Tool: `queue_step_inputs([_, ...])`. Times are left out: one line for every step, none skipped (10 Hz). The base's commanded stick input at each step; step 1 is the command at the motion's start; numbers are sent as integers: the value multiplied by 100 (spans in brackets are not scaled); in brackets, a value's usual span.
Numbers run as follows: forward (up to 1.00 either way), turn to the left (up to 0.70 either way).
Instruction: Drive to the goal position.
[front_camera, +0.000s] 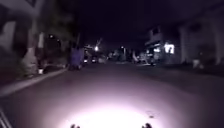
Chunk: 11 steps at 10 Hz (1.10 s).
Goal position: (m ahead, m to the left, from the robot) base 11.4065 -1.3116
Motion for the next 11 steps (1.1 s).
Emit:
queue_step_inputs([85,0])
queue_step_inputs([85,0])
queue_step_inputs([85,0])
queue_step_inputs([85,0])
queue_step_inputs([85,0])
queue_step_inputs([85,0])
queue_step_inputs([85,0])
queue_step_inputs([85,0])
queue_step_inputs([85,0])
queue_step_inputs([85,0])
queue_step_inputs([85,0])
